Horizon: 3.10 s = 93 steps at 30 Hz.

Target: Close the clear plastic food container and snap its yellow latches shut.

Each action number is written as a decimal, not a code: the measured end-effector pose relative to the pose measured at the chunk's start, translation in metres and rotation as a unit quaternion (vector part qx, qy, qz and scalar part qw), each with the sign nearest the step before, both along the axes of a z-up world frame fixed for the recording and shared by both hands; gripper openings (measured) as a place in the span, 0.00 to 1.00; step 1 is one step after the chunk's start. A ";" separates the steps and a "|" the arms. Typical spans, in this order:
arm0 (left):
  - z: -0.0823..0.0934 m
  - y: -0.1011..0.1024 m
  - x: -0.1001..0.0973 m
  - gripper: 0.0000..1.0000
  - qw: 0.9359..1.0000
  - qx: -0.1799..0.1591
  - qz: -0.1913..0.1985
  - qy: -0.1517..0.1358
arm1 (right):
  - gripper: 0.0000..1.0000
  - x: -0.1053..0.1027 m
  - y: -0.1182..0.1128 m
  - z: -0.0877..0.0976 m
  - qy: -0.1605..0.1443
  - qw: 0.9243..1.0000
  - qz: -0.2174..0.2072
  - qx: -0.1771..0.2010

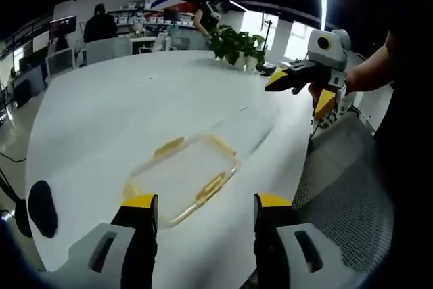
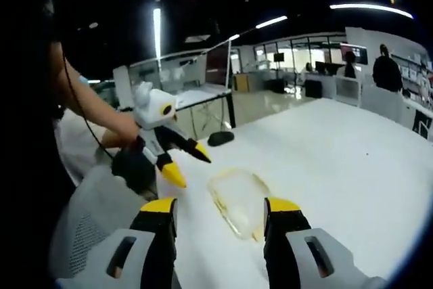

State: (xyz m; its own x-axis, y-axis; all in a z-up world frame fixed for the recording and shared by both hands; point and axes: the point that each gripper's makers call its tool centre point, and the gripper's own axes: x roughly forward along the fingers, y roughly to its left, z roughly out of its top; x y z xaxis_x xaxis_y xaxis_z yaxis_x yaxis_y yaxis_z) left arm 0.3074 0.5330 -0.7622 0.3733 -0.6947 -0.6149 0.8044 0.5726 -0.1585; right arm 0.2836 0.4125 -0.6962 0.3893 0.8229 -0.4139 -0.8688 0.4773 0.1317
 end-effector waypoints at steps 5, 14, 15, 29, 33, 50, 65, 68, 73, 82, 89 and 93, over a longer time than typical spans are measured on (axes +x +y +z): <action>-0.002 0.005 0.007 0.57 1.000 0.006 -0.007 0.004 | 0.51 0.010 0.003 -0.010 0.002 1.000 0.002 -0.016; -0.010 0.011 0.016 0.56 0.998 0.035 -0.042 0.010 | 0.51 0.028 -0.001 -0.019 -0.006 0.999 0.004 -0.039; -0.010 0.012 0.017 0.56 0.998 0.036 -0.044 0.011 | 0.51 0.030 -0.001 -0.021 -0.004 0.999 0.006 -0.044; -0.018 0.019 0.031 0.53 0.995 0.067 -0.077 0.008 | 0.51 0.038 -0.003 -0.040 0.001 0.996 0.026 -0.084; -0.021 0.023 0.035 0.53 0.992 0.078 -0.098 0.008 | 0.51 0.040 -0.003 -0.043 -0.004 0.995 0.038 -0.097; -0.035 0.033 0.047 0.53 0.982 0.123 -0.145 0.006 | 0.52 0.045 -0.006 -0.071 0.002 0.985 0.085 -0.153; -0.051 0.038 0.060 0.49 0.951 0.198 -0.238 -0.017 | 0.50 0.059 -0.009 -0.094 0.000 0.971 0.106 -0.212; -0.051 0.039 0.063 0.49 0.948 0.203 -0.243 -0.016 | 0.51 0.060 -0.009 -0.097 0.002 0.970 0.111 -0.217; -0.055 0.041 0.062 0.48 0.940 0.213 -0.267 -0.014 | 0.51 0.057 -0.009 -0.104 0.016 0.964 0.126 -0.233; -0.060 0.035 0.063 0.46 0.931 0.226 -0.287 -0.014 | 0.50 0.062 -0.005 -0.117 0.014 0.953 0.145 -0.264; -0.065 0.036 0.062 0.43 0.923 0.233 -0.306 -0.004 | 0.46 0.064 -0.006 -0.123 0.015 0.947 0.160 -0.279; -0.069 0.038 0.062 0.42 0.909 0.254 -0.331 -0.007 | 0.46 0.064 -0.008 -0.129 0.015 0.941 0.169 -0.293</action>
